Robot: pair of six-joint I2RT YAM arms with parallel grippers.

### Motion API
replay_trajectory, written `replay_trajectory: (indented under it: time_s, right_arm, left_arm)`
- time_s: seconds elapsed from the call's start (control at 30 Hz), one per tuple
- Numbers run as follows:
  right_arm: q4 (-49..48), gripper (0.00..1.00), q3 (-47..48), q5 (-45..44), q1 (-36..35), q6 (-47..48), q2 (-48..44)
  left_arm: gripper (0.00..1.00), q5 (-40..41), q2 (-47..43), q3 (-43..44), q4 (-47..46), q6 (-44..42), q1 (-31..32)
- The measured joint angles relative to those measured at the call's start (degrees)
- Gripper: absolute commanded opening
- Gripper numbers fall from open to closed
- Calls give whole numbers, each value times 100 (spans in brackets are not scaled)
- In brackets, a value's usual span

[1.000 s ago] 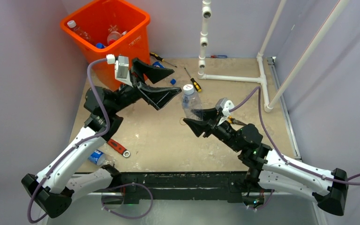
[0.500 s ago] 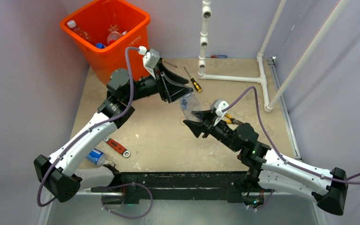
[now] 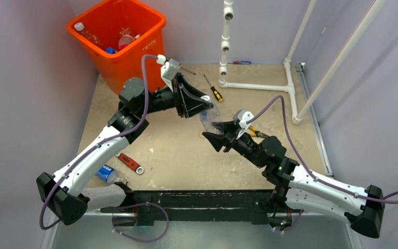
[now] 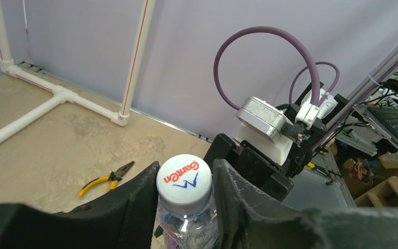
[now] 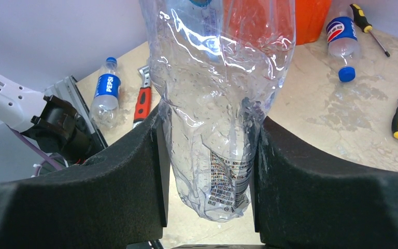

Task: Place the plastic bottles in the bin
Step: Place the plastic bottle in the trash bin.

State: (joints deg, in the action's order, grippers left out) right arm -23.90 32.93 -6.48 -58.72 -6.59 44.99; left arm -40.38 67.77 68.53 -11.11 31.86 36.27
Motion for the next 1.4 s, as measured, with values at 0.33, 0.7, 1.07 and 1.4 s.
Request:
replay_trajectory:
  time_s: [0.33,0.7,1.07,1.4]
  right_arm:
    - [-15,38,0,0,0,0,4]
    - [136,99,4,48,-4,-251,-289]
    - [413,99,146,227,-4,-455,-1130]
    - [678,99,179,-15,-4,-496,-1010]
  left_arm:
    - [0,0,2,-72,-105,26,72]
    - [0,1003,11,516,820,-525,210]
    - [0,4227,28,2632,835,-2756,205]
    - [0,6159,1040,3368,-535,-4704,-1250]
